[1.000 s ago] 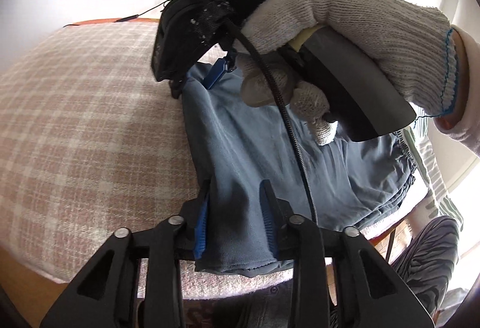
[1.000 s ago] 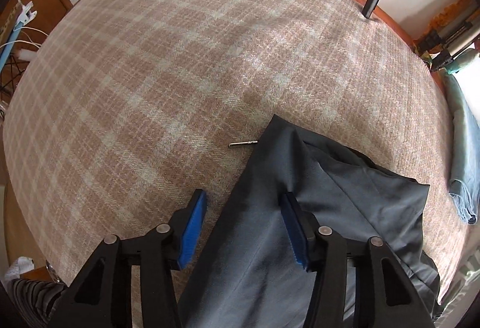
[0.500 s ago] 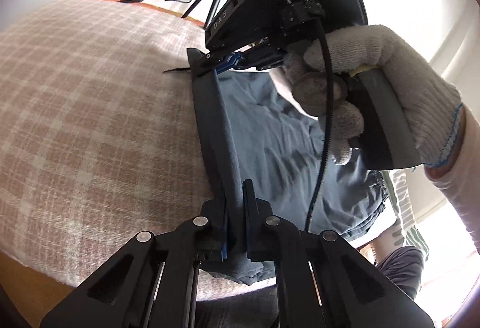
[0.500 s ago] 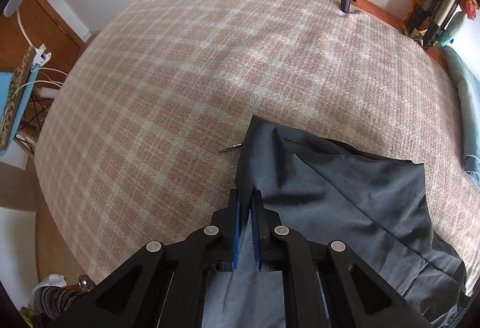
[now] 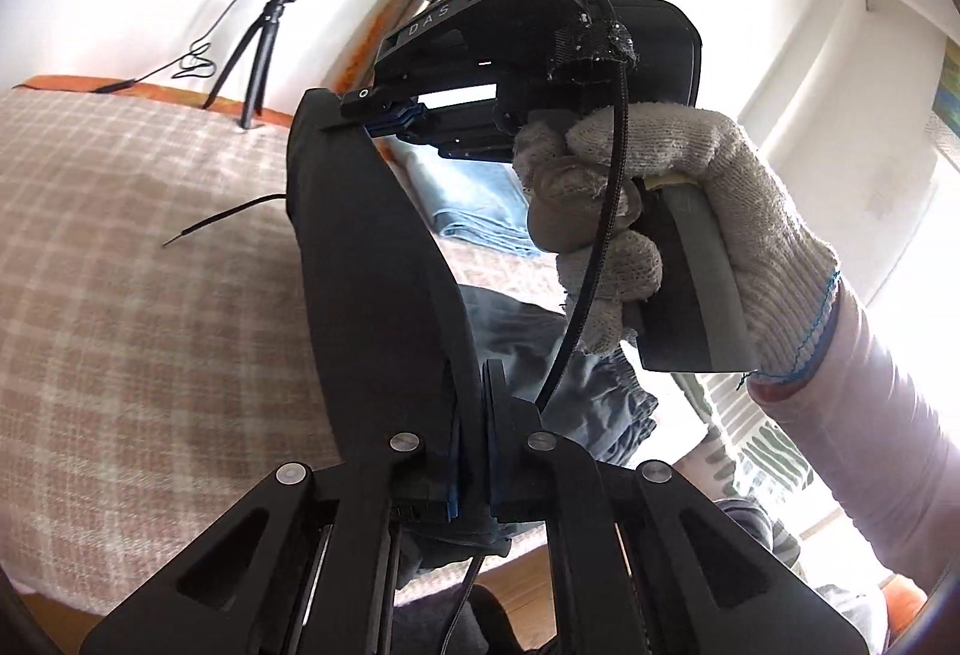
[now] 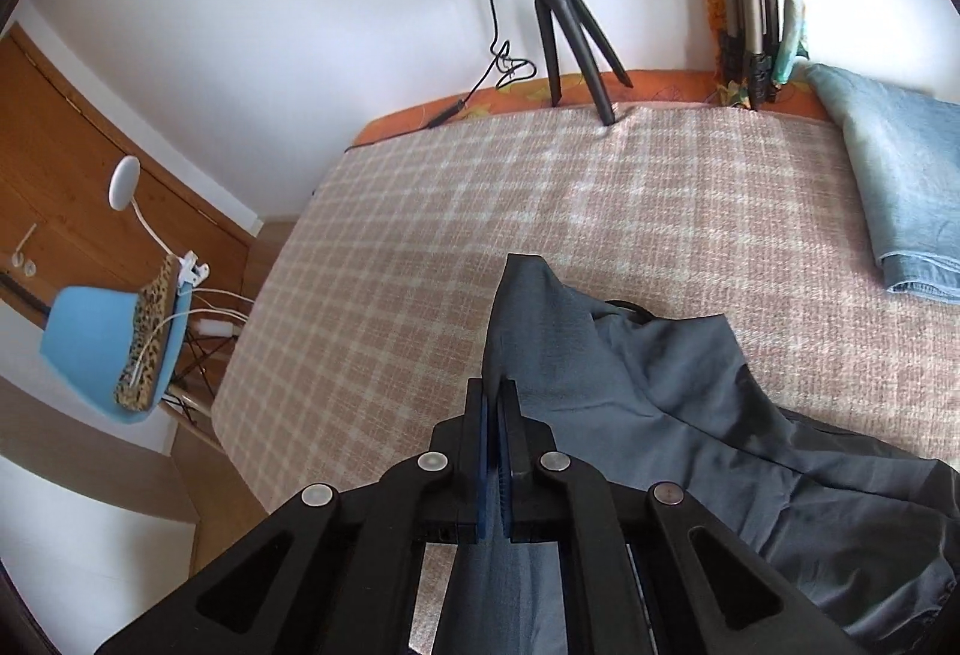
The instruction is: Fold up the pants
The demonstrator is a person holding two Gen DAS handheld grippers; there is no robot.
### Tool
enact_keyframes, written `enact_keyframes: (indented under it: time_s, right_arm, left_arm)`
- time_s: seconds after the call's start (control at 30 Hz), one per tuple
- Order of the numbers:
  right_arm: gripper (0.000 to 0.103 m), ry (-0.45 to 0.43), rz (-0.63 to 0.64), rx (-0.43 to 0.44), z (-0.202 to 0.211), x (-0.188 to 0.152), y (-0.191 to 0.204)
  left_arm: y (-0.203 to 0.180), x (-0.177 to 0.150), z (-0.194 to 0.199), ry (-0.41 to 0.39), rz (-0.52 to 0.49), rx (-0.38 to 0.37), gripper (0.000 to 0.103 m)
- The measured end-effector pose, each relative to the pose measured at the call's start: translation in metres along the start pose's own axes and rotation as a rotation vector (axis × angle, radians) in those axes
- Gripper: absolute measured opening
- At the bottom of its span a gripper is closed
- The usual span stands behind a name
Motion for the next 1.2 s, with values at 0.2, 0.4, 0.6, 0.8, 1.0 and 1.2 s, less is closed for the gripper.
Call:
enact_keyframes:
  time_s: [0.2, 0.4, 0.6, 0.8, 1.0, 1.2]
  right_arm:
    - [0.0, -0.1, -0.072, 0.0, 0.056, 0.012, -0.048]
    - [0.0, -0.173, -0.133, -0.051, 0.109, 0.013, -0.109]
    - [0.0, -0.213, -0.231, -0.106, 0.149, -0.001, -0.189]
    - [0.0, -0.226, -0.341, -0.146, 0.17, -0.026, -0.269]
    - [0.0, -0.222, -0.405, -0.172, 0.179, -0.048, -0.328]
    - [0.0, -0.205, -0.42, -0.189, 0.179, -0.058, -0.359]
  left_arm:
    - [-0.047, 0.0, -0.028, 0.042, -0.063, -0.087, 0.004]
    - [-0.091, -0.011, -0.062, 0.099, -0.108, -0.169, 0.004]
    - [-0.133, -0.036, -0.109, 0.189, -0.143, -0.234, 0.004]
    - [-0.165, -0.068, -0.157, 0.282, -0.17, -0.272, 0.004]
    - [-0.182, -0.088, -0.188, 0.34, -0.168, -0.3, 0.004]
    - [-0.19, -0.097, -0.206, 0.368, -0.192, -0.31, 0.001]
Point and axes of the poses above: each gripper's, at about its wrist camera, not at the fingertips, and z roughly against the way its jaws point, y to its left, x to its top, the point moved 8 cm from there along -z, roughly the way its jaws point, and after that the axes turned 10 degrees about -y, right-handed, at the moved point
